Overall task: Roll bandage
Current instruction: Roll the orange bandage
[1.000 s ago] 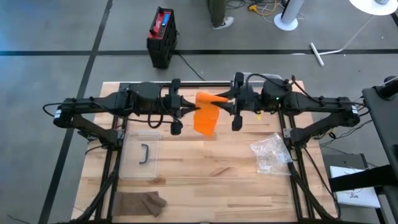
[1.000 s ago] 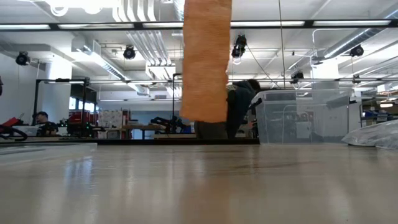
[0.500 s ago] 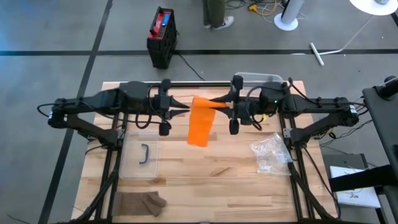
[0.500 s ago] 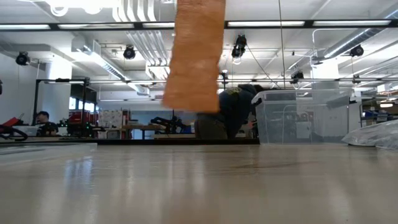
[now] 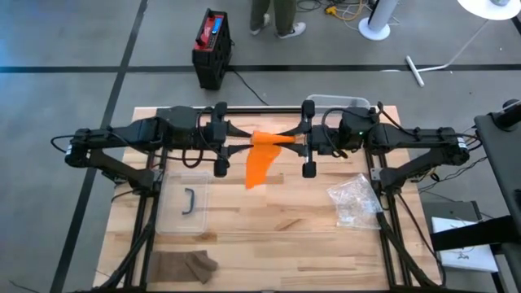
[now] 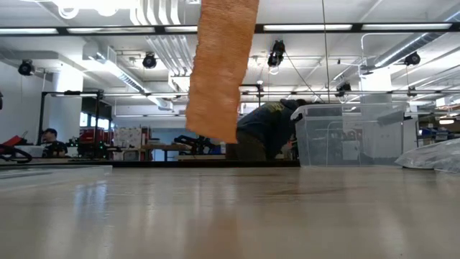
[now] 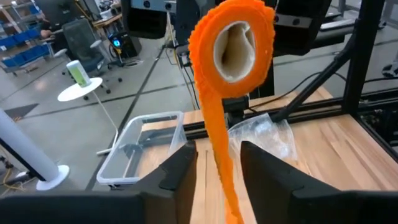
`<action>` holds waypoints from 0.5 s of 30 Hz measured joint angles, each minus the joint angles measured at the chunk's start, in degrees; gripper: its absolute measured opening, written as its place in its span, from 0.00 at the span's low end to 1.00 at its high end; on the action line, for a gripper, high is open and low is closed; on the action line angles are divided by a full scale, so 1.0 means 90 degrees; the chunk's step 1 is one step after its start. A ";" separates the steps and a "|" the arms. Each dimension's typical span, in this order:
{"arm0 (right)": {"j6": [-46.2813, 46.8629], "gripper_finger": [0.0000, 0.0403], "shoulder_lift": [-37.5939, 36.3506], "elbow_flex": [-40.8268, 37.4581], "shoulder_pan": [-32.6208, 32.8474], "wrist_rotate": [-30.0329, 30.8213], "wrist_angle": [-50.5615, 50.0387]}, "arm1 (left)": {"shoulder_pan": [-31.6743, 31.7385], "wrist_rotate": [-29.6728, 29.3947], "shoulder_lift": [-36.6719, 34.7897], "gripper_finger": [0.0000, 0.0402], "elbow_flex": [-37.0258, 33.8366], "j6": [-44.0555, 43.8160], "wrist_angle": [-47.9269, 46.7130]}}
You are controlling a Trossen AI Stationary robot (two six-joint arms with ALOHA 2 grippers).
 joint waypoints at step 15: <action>-0.2569 0.14 0.0141 -0.0010 0.0085 0.0062 0.0516 | 0.0002 0.0002 -0.0032 0.58 0.0000 0.0044 -0.0429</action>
